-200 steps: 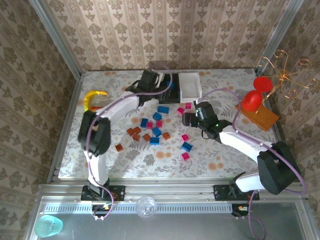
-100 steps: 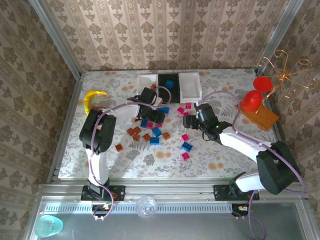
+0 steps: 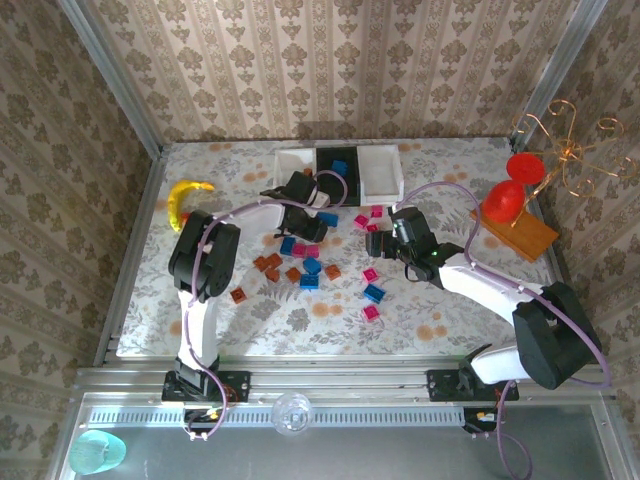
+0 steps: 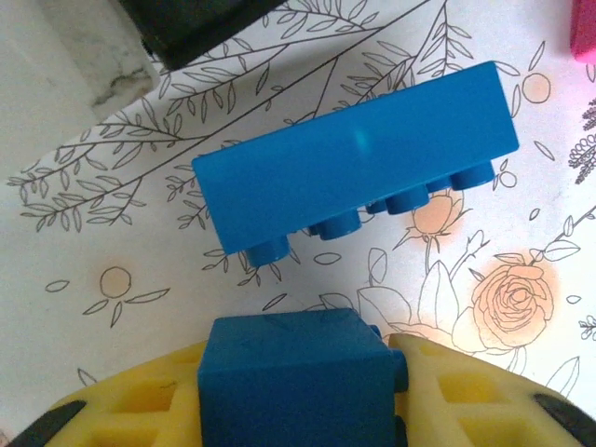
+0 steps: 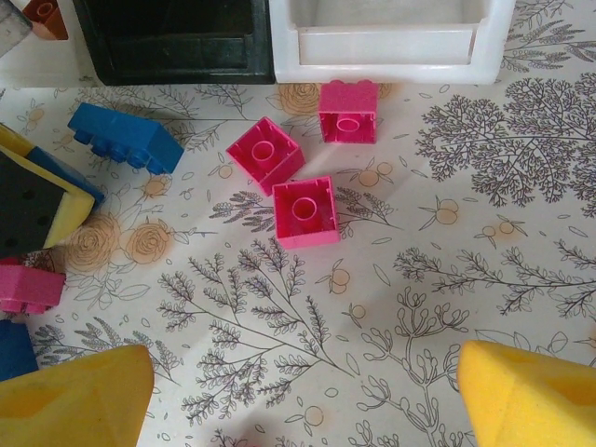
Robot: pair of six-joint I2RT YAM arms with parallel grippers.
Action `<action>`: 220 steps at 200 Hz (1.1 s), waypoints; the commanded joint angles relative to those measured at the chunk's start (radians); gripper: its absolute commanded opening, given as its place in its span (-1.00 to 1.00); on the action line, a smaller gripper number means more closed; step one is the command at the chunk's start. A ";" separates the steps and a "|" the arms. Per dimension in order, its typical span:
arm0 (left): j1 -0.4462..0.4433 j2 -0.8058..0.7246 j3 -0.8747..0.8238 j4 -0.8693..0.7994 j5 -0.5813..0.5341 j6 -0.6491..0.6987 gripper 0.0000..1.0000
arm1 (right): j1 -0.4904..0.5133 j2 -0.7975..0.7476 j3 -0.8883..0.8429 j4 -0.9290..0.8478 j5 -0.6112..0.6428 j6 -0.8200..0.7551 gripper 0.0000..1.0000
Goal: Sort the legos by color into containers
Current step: Pick up the lego from the center of the table, then place the lego in the container.
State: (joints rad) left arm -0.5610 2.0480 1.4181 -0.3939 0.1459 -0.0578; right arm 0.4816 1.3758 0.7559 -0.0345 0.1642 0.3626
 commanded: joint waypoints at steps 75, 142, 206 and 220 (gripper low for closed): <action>-0.022 -0.071 0.133 0.230 -0.098 -0.070 -0.31 | -0.003 -0.040 -0.002 0.040 0.021 0.009 0.73; 0.007 0.241 0.640 0.019 -0.146 -0.021 0.20 | -0.001 -0.029 -0.004 0.025 0.020 0.014 0.73; 0.010 -0.175 0.112 0.168 -0.062 -0.112 0.59 | 0.069 -0.022 -0.047 0.035 0.047 0.060 0.72; 0.012 -0.293 -0.068 0.188 -0.086 -0.133 0.66 | 0.092 -0.003 -0.032 0.034 0.059 0.058 0.74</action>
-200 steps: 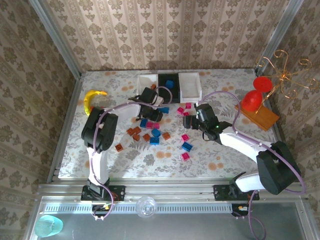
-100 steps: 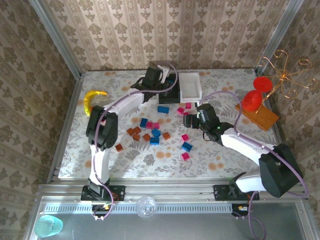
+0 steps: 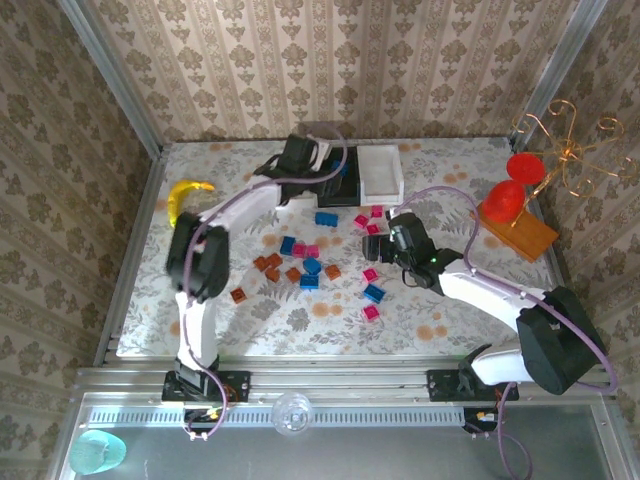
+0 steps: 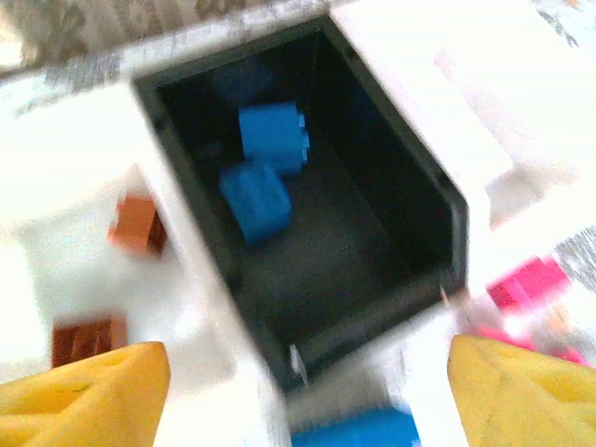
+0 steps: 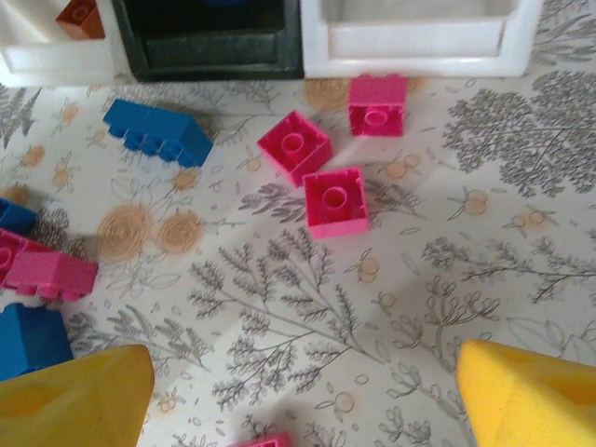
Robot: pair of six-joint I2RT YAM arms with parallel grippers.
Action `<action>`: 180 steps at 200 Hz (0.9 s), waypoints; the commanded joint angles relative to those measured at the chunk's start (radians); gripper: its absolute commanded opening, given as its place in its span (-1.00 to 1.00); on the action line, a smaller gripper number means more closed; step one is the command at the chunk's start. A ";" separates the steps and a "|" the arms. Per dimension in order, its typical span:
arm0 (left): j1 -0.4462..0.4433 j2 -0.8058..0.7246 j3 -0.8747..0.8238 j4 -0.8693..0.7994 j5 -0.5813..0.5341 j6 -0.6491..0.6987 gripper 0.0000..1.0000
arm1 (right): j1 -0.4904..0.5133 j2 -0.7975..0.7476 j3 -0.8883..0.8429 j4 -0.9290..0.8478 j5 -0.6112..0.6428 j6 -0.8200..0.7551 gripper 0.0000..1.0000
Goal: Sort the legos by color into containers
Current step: Place the lego in the container, then pick up the lego from the center of the table.
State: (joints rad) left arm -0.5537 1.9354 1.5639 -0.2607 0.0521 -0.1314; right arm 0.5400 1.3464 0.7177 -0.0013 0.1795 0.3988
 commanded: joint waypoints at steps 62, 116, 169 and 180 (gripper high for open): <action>0.091 -0.392 -0.547 0.000 0.001 -0.107 0.71 | 0.166 0.347 0.268 0.042 0.120 0.067 0.89; 0.160 -0.460 -0.649 0.102 0.006 -0.151 0.73 | 0.187 0.563 0.489 -0.012 0.212 0.175 0.86; 0.187 -0.502 -0.696 0.126 0.028 -0.152 0.73 | 0.187 0.740 0.692 -0.119 0.274 0.210 0.87; 0.189 -0.522 -0.705 0.126 0.021 -0.151 0.73 | 0.187 0.771 0.736 -0.144 0.296 0.218 0.87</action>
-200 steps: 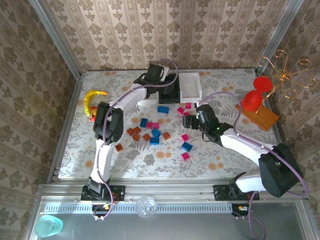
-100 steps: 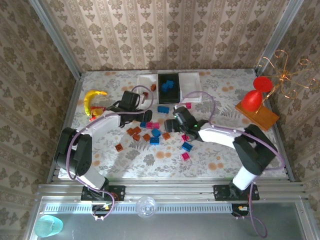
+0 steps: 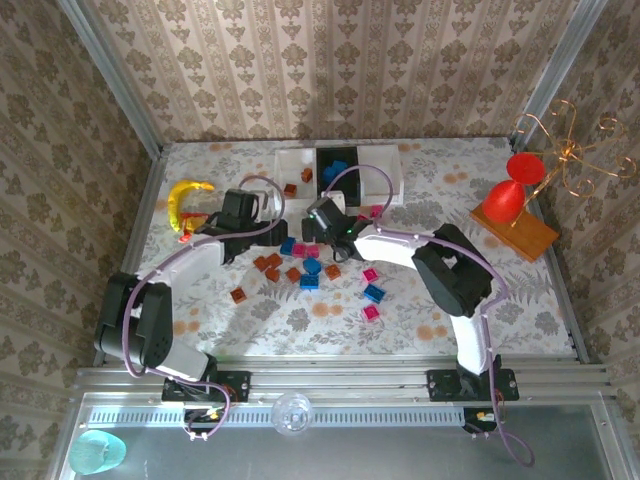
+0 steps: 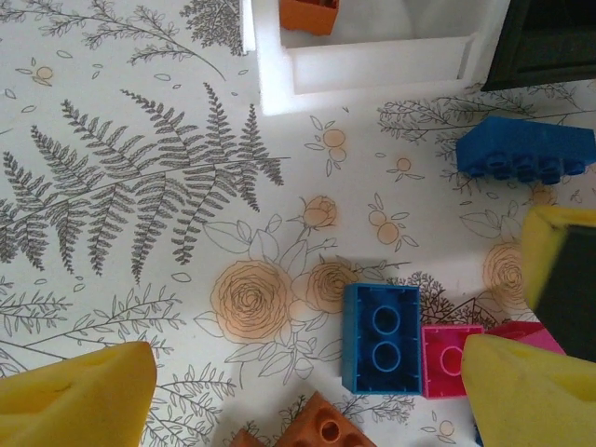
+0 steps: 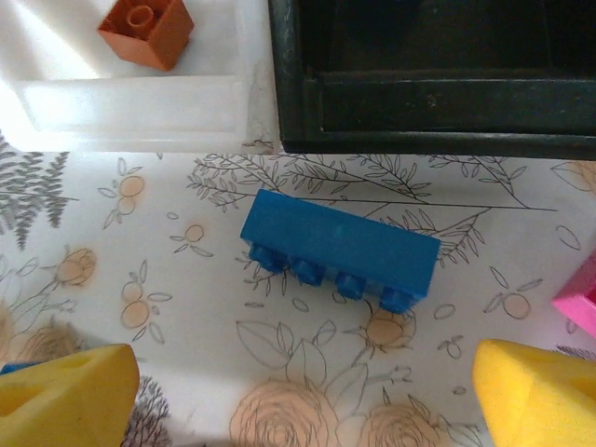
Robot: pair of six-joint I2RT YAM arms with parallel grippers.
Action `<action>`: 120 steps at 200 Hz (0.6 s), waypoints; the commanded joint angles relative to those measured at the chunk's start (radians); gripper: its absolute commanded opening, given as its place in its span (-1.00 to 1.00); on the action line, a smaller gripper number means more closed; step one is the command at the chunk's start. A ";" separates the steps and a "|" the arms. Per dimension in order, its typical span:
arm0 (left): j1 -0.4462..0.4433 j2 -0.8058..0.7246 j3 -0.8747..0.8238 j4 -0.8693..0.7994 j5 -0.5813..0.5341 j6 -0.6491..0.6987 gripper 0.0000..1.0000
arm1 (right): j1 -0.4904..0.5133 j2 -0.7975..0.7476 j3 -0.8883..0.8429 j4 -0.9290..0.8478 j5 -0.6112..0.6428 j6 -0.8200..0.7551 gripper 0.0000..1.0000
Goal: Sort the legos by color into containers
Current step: Pick up the lego from the center of the table.
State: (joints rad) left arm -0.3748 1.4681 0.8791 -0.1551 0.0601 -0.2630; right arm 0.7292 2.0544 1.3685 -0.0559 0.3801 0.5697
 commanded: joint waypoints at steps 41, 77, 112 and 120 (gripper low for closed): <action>0.020 -0.100 -0.040 0.020 0.010 -0.009 0.73 | -0.005 0.177 0.229 -0.176 0.152 0.061 0.82; 0.019 -0.114 -0.051 0.031 0.021 -0.010 0.74 | -0.024 0.236 0.279 -0.203 0.154 0.077 0.73; 0.020 -0.119 -0.061 0.048 0.022 -0.013 0.74 | -0.035 0.249 0.268 -0.153 0.130 0.052 0.61; 0.020 -0.116 -0.060 0.045 0.024 -0.012 0.74 | -0.040 0.251 0.267 -0.145 0.108 0.047 0.57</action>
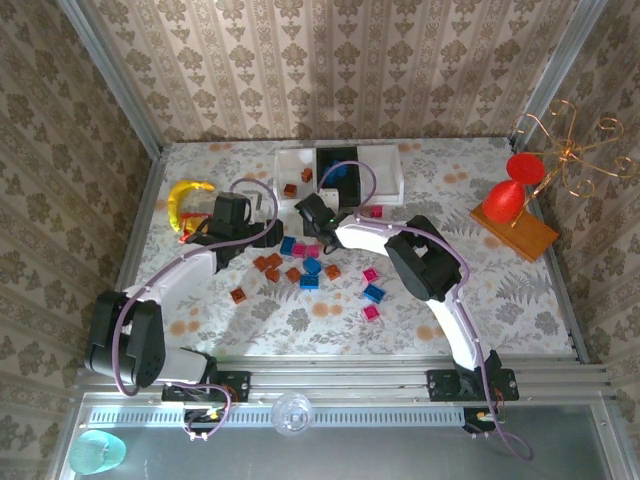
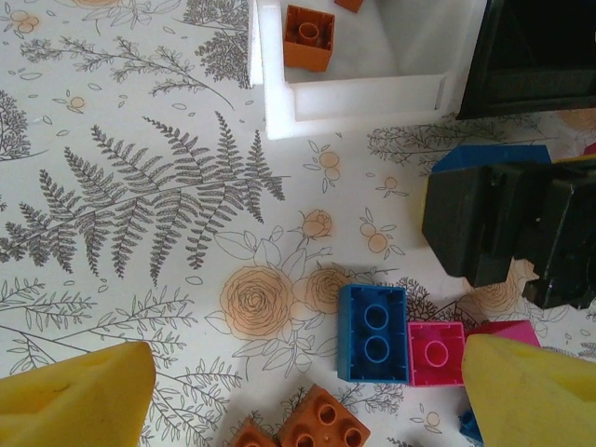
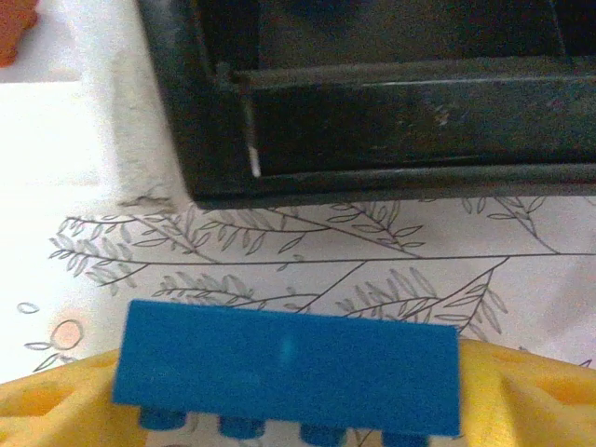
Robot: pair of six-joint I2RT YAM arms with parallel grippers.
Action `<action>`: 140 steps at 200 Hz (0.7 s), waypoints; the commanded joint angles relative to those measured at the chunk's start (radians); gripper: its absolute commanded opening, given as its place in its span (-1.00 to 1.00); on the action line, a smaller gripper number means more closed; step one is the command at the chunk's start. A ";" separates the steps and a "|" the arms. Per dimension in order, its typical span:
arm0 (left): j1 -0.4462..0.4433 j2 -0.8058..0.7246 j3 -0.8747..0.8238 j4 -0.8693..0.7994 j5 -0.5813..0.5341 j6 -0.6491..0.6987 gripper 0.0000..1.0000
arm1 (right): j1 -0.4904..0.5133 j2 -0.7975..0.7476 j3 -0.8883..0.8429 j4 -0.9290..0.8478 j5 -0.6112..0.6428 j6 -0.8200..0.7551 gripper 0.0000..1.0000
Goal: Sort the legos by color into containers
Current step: Pick up the lego from the center of the table.
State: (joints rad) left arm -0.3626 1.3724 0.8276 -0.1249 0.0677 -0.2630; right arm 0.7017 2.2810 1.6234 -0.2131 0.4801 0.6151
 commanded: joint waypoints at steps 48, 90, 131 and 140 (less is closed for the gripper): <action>0.008 -0.017 -0.009 0.021 0.033 -0.018 0.73 | -0.015 -0.054 -0.084 0.124 -0.050 -0.086 0.28; 0.007 -0.038 -0.010 0.023 0.050 -0.028 0.73 | -0.022 -0.317 -0.312 0.214 -0.098 -0.156 0.21; -0.004 -0.019 0.010 0.042 0.083 -0.045 0.73 | -0.089 -0.332 -0.272 0.219 -0.121 -0.172 0.22; -0.009 -0.016 0.016 0.037 0.084 -0.044 0.73 | -0.102 -0.309 -0.242 0.217 -0.124 -0.176 0.23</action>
State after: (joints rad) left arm -0.3653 1.3636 0.8261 -0.1024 0.1211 -0.2832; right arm 0.6445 1.9419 1.3205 -0.0212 0.3790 0.4683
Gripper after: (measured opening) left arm 0.863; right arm 0.636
